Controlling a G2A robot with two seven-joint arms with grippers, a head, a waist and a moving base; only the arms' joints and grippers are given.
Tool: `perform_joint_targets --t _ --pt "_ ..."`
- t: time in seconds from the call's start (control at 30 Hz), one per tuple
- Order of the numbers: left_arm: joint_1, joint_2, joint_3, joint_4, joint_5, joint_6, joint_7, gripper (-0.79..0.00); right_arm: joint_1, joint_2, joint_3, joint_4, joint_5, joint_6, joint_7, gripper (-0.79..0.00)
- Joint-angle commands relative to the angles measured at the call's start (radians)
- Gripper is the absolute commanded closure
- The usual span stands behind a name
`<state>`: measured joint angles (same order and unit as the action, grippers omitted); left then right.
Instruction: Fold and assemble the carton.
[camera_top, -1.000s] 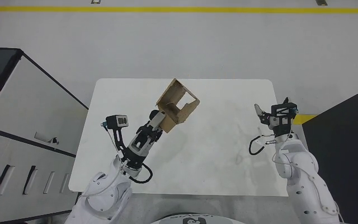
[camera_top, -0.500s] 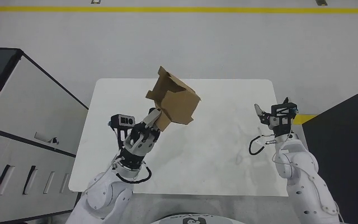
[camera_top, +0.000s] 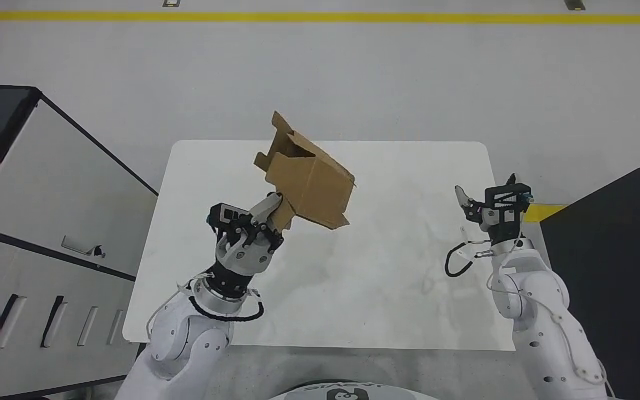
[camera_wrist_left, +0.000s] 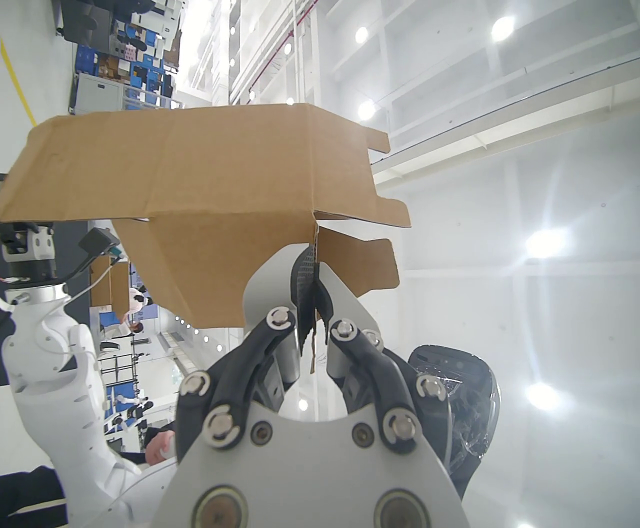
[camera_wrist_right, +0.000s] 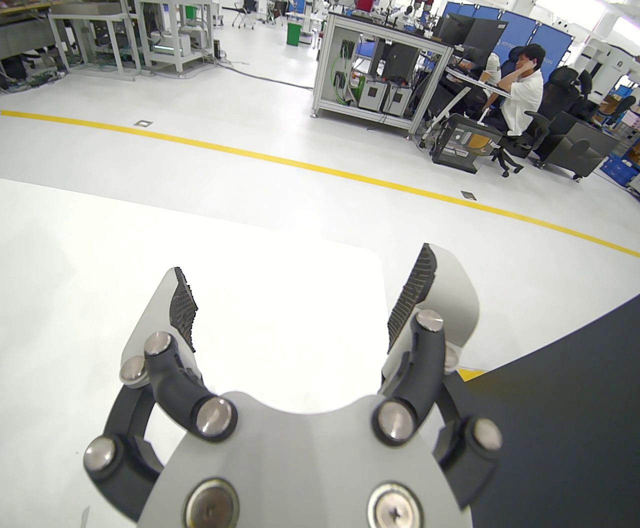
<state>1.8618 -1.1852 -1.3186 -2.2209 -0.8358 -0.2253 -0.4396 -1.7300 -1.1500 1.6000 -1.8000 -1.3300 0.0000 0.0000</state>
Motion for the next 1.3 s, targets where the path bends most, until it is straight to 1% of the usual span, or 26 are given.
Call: perform_joint_targets --t 0.0,0.17,0.37,0.5,0.6,0.83,0.87,0.97,1.07,1.2,1.27 --pt "0.0 0.0 0.0 0.0 0.0 0.0 0.0 0.0 0.0 0.0 0.0 0.0 0.0 0.0 0.0 -0.785" --pt "-0.002 -0.001 0.001 0.001 -0.003 0.004 0.007 0.0 0.0 0.0 0.0 0.0 0.0 0.0 0.0 -0.785" --pt "-0.013 -0.005 0.022 0.0 -0.075 0.053 0.037 0.0 0.0 0.0 0.0 0.0 0.0 0.0 0.0 -0.785" --pt "-0.008 -0.01 0.04 0.0 -0.113 0.056 0.087 0.0 0.0 0.0 0.0 0.0 0.0 0.0 0.0 -0.785" --pt "-0.016 -0.015 0.052 0.003 -0.104 0.044 0.13 0.0 0.0 0.0 0.0 0.0 0.0 0.0 0.0 -0.785" --pt "-0.018 -0.015 0.052 0.005 -0.107 0.044 0.138 0.0 0.001 0.0 0.0 -0.002 0.002 -0.003 -0.003 -0.785" --pt "-0.021 -0.016 0.05 0.007 -0.103 0.049 0.15 0.0 0.004 0.0 -0.002 -0.009 0.012 -0.027 -0.015 -0.785" --pt "-0.026 -0.017 0.046 0.009 -0.095 0.064 0.171 0.0 0.007 0.007 0.015 -0.027 0.014 -0.158 -0.053 -0.785" --pt "-0.03 -0.017 0.04 0.012 -0.093 0.081 0.171 0.0 0.005 0.018 0.042 -0.058 0.018 -0.342 -0.071 -0.785" --pt "-0.035 -0.018 0.031 0.015 -0.096 0.093 0.177 0.0 0.009 0.037 0.076 -0.11 -0.016 -0.593 -0.096 -0.785" --pt "-0.04 -0.019 0.032 0.016 -0.097 0.098 0.179 0.0 0.015 0.043 0.089 -0.118 -0.012 -0.673 -0.108 -0.785"
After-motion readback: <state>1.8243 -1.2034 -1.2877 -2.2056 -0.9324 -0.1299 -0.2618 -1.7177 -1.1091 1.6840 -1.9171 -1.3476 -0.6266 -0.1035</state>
